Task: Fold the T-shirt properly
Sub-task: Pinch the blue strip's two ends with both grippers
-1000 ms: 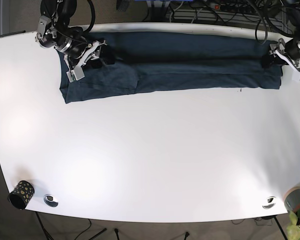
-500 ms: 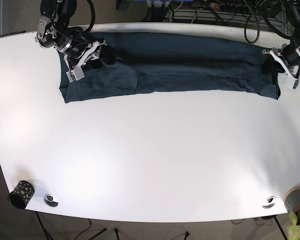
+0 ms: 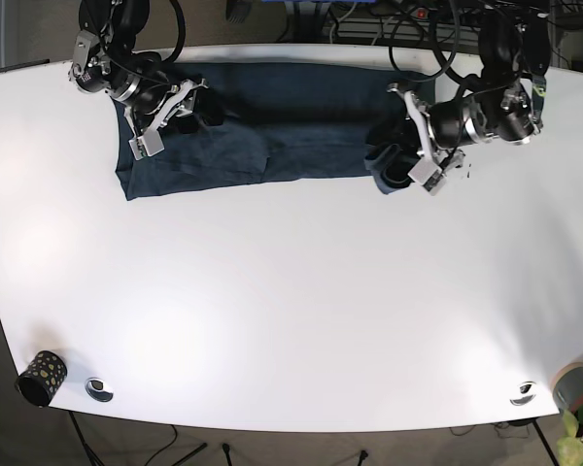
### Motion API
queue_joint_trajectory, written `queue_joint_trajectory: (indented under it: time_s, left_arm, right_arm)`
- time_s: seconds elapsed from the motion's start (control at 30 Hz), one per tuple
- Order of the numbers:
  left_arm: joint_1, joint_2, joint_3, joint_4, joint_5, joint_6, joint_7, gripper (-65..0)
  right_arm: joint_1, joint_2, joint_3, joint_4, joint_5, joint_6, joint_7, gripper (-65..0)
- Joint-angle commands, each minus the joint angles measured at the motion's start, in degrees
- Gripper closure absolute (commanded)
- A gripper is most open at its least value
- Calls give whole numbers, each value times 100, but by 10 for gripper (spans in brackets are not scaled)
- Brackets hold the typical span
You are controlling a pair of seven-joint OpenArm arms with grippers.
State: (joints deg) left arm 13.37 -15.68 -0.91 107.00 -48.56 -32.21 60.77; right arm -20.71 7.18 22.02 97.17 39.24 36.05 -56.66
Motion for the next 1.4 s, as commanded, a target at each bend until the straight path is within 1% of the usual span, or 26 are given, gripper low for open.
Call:
queue_joint_trajectory:
  time_s: [0.0, 0.07, 0.17, 0.3, 0.37, 0.47, 0.53, 0.6, 0.63, 0.7, 0.77, 0.87, 0.97, 1.1, 1.2, 1.37]
  left_arm:
    - [-137, 104, 201, 21, 236, 16, 2, 0]
    - [-216, 254, 447, -67, 561, 25, 2, 0]
    - [-251, 377, 623, -164, 807, 16, 2, 0]
    - [-242, 421, 719, -173, 895, 16, 2, 0]
    - [-251, 421, 807, -173, 904, 34, 2, -21]
    - [-251, 421, 842, -173, 904, 43, 2, -121]
    - [-251, 421, 834, -173, 904, 43, 2, -224]
    - [-251, 430, 842, -164, 904, 43, 2, -303]
    - [-251, 439, 851, -146, 904, 43, 2, -333]
    - [-251, 562, 869, -129, 877, 43, 2, -367]
    - [-260, 676, 1045, -85, 877, 43, 2, -368]
    - [-348, 711, 1590, 223, 948, 43, 2, -368]
    - [-391, 729, 2099, 513, 1256, 43, 2, -368]
    - [-409, 711, 2601, 689, 1528, 7, 2, -369]
    - [-418, 702, 2636, 689, 1642, 7, 2, -369]
    - [-427, 702, 2196, 671, 1941, 7, 2, -369]
  right_arm:
    - [1, 34, 9, 46, -78, -23, -52, -330]
    - [1, 34, 9, 46, -78, -23, -52, -330]
    - [1, 34, 9, 46, -78, -23, -52, -330]
    - [1, 34, 9, 46, -78, -23, -43, -330]
    - [1, 25, 9, 46, -78, -23, -43, -330]
    - [1, 25, 9, 46, -61, -23, -43, -330]
    - [1, 25, 9, 46, -69, -23, -43, -330]
    - [1, 25, 9, 46, -69, -23, -43, -330]
    - [1, 25, 9, 46, -69, -23, -43, -330]
    - [1, 25, 9, 46, -69, -23, -43, -330]
    - [1, 34, 9, 46, -78, -23, -43, -330]
    - [53, 42, 9, 46, -69, -23, -43, -330]
    - [97, 42, 9, 46, -78, -23, -43, -330]
    - [106, 60, 9, 46, -78, -23, -43, -330]
    - [106, 60, 9, 46, -78, -23, -43, -330]
    - [106, 60, 0, 46, -52, -23, -43, -330]
